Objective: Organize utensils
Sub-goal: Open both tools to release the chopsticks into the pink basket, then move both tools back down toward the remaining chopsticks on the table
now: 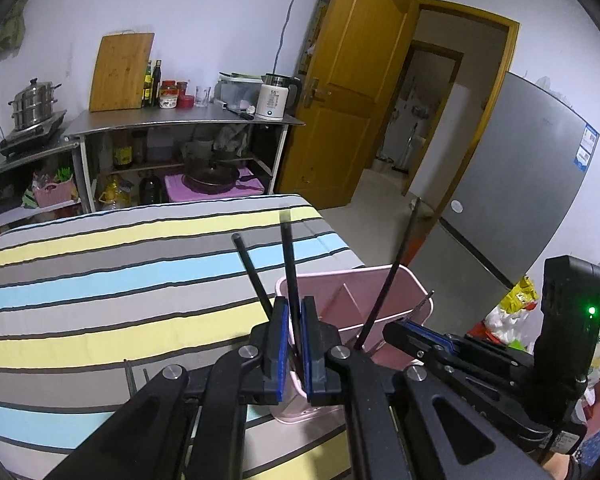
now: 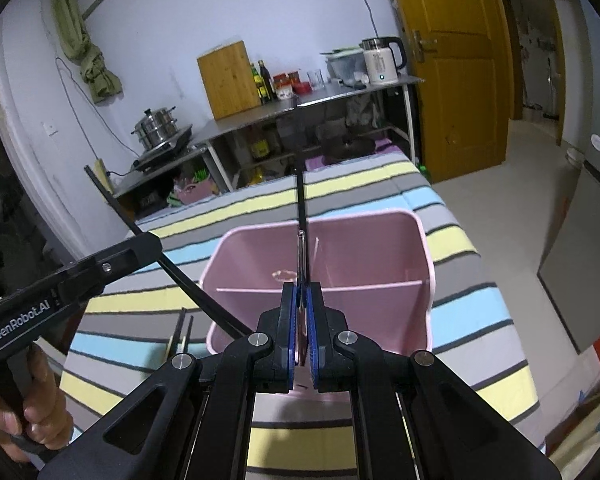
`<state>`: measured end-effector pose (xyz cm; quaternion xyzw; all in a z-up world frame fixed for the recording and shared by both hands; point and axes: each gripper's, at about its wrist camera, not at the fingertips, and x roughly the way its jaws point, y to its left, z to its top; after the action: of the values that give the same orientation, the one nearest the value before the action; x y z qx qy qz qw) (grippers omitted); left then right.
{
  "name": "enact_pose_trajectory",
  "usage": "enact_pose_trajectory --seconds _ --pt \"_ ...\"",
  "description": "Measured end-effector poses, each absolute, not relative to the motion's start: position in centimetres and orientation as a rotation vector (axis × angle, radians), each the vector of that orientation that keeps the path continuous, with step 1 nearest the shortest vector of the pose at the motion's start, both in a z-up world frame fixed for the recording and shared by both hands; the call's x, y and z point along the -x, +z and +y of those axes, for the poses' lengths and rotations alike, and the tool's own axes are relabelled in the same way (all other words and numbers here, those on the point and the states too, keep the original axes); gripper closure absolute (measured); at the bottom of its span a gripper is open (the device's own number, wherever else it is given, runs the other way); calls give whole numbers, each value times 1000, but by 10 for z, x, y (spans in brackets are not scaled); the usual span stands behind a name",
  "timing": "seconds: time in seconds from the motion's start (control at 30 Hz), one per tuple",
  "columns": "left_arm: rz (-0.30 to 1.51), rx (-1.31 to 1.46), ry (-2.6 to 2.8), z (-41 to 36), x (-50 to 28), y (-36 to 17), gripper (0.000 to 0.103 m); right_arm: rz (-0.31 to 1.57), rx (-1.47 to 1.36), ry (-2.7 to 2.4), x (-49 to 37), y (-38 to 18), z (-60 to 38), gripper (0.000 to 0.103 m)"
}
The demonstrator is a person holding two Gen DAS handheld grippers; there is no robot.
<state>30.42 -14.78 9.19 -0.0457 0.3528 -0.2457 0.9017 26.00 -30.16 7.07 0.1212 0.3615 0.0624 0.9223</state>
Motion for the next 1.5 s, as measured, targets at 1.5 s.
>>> enact_pose_trajectory --seconds 1.5 --pt "626 128 -337 -23 -139 97 93 651 -188 288 -137 94 -240 76"
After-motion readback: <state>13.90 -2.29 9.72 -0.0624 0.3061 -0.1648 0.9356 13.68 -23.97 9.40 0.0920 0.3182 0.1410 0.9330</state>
